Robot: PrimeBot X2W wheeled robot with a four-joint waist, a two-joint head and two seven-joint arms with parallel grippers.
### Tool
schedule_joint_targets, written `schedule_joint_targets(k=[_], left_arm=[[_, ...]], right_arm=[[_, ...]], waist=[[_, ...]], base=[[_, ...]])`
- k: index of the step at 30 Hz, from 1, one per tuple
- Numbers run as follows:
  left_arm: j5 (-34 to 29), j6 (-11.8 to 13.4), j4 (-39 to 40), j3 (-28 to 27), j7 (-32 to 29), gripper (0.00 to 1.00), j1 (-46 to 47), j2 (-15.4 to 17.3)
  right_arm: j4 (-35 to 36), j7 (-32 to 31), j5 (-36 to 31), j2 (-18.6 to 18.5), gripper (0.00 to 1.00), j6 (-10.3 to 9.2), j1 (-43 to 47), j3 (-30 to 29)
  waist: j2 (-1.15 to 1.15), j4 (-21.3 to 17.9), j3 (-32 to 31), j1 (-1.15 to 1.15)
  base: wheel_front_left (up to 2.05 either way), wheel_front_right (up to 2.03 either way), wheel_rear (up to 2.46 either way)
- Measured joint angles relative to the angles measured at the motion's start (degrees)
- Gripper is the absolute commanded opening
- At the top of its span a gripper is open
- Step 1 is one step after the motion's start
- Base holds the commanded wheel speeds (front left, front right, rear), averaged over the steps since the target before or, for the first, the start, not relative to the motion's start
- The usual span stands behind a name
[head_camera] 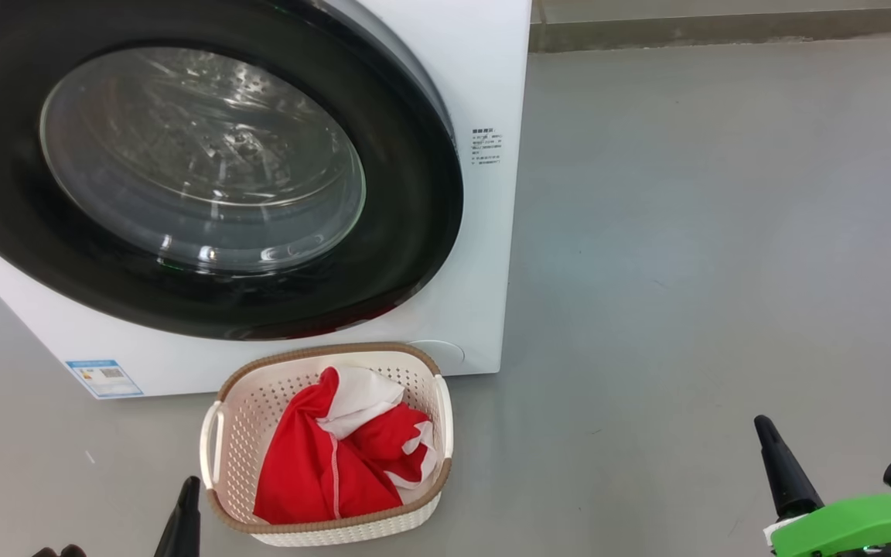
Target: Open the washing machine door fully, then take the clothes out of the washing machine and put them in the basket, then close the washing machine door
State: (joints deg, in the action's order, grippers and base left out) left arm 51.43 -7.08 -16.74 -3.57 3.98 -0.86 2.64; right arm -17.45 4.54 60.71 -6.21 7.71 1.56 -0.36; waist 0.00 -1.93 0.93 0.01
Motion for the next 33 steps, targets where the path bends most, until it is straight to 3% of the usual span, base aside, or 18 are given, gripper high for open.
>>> schedule_joint_targets(k=[33], left_arm=[[21.43,0.0,0.62,-0.42,-5.5,0.0,2.51,-0.09]], right_arm=[[0.89,-5.52,16.63,1.72,0.0,-0.16,-2.18,-3.36]], waist=[[0.0,1.04,-0.4,0.0]], base=[[0.0,0.0,0.0]])
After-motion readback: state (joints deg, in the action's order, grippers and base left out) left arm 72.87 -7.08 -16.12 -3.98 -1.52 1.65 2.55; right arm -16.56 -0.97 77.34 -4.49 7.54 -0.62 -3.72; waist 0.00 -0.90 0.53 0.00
